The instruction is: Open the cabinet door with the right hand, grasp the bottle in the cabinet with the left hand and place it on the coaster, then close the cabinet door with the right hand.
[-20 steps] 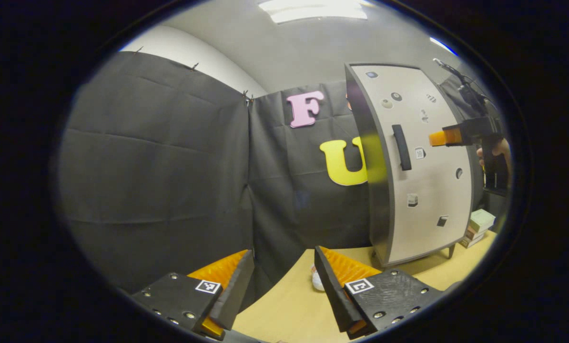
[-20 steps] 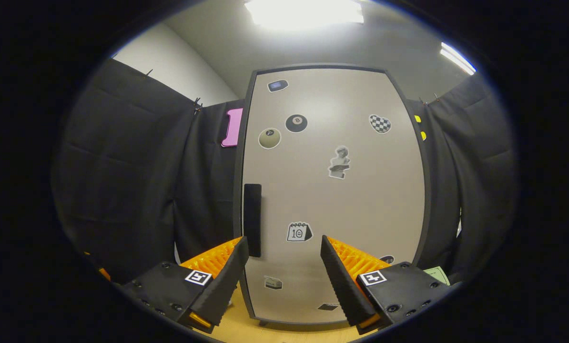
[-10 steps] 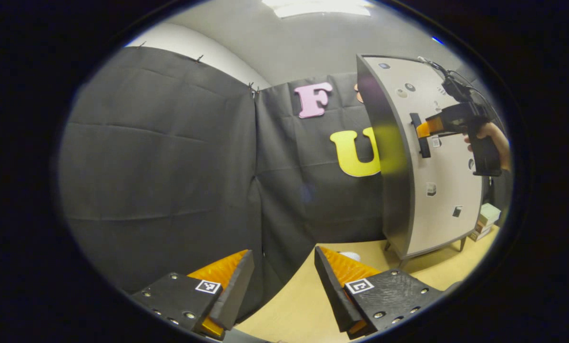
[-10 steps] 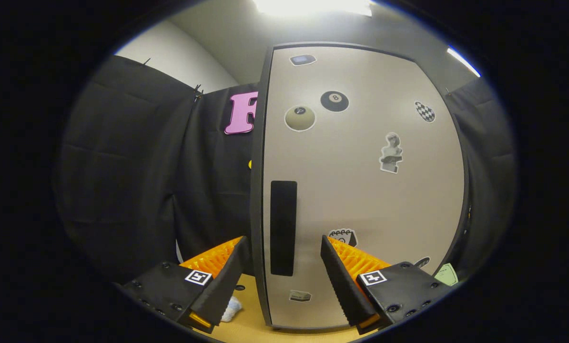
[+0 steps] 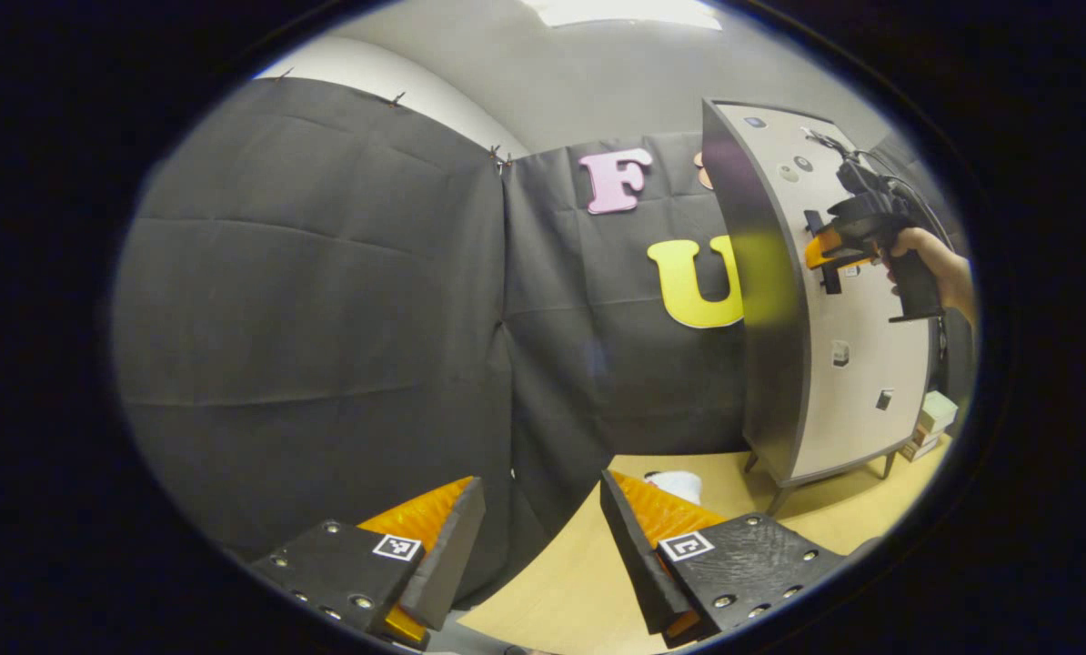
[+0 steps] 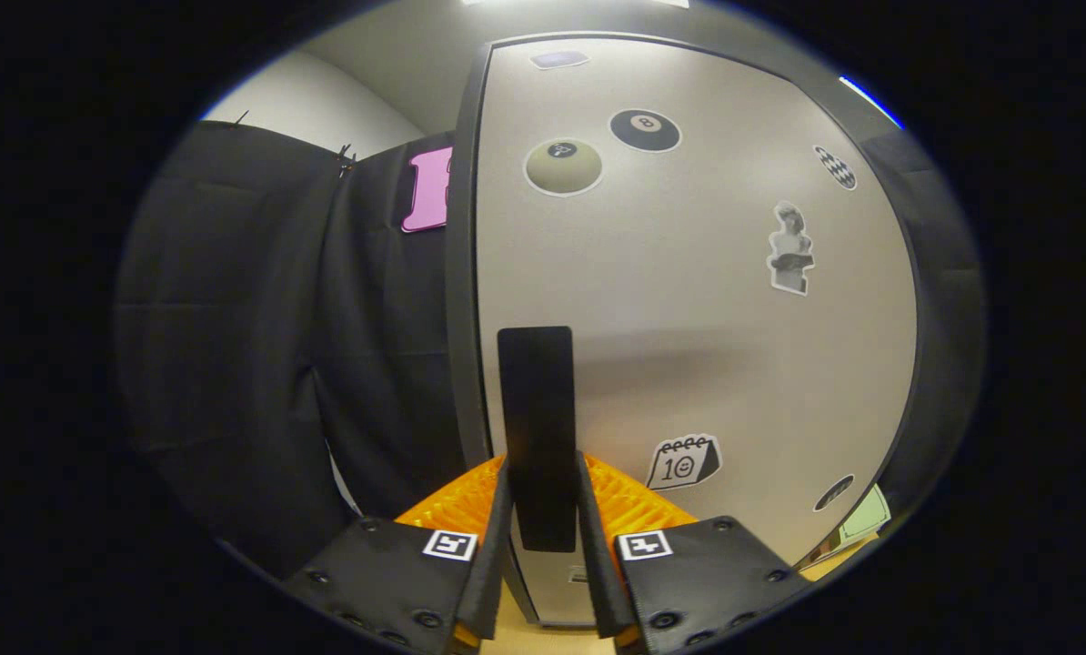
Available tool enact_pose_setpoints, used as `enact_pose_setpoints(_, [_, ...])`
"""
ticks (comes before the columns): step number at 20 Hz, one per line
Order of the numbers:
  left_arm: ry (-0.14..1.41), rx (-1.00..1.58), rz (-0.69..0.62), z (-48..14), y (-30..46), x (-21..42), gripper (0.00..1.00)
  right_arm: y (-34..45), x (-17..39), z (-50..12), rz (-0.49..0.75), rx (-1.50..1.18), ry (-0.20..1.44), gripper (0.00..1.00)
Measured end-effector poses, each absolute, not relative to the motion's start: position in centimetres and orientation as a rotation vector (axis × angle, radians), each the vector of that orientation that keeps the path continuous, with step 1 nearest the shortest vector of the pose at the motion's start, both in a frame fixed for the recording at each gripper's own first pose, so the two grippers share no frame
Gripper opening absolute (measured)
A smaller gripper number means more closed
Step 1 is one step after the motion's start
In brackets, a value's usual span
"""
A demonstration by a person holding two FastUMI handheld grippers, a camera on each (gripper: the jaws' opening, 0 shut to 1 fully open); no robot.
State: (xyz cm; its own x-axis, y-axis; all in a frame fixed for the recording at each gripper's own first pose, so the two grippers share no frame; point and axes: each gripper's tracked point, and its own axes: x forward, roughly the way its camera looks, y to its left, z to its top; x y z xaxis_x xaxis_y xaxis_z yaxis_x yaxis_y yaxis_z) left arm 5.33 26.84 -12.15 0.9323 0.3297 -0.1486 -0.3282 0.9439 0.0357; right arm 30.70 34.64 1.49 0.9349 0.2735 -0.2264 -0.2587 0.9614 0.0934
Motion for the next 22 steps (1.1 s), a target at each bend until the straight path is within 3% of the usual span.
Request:
enact_pose_setpoints(1, [0.157,0.007,0.339,-12.1,26.8,5.3,0.77,34.6,30.7,1.5,0.277,0.053,0.242,0.38])
enact_pose_setpoints(2, [0.159,0.005,0.34,-12.1,26.7,5.1,0.77,34.6,30.4,1.5,0.283,0.043,0.246,0.3])
enact_pose_setpoints(3, [0.161,0.006,0.341,-12.0,26.5,5.0,0.77,34.5,30.3,1.6,0.292,0.032,0.248,0.3])
enact_pose_setpoints(4, [0.16,0.014,0.347,-11.9,26.2,5.0,0.79,34.6,30.2,1.7,0.309,0.028,0.249,0.21])
enact_pose_setpoints(10, [0.126,0.031,0.329,-9.5,23.3,6.7,0.78,34.0,29.1,1.5,0.429,0.048,0.257,0.21])
enact_pose_setpoints(22, [0.072,0.082,0.169,-5.4,10.9,6.4,0.79,33.2,29.2,1.8,0.637,0.09,0.307,0.18])
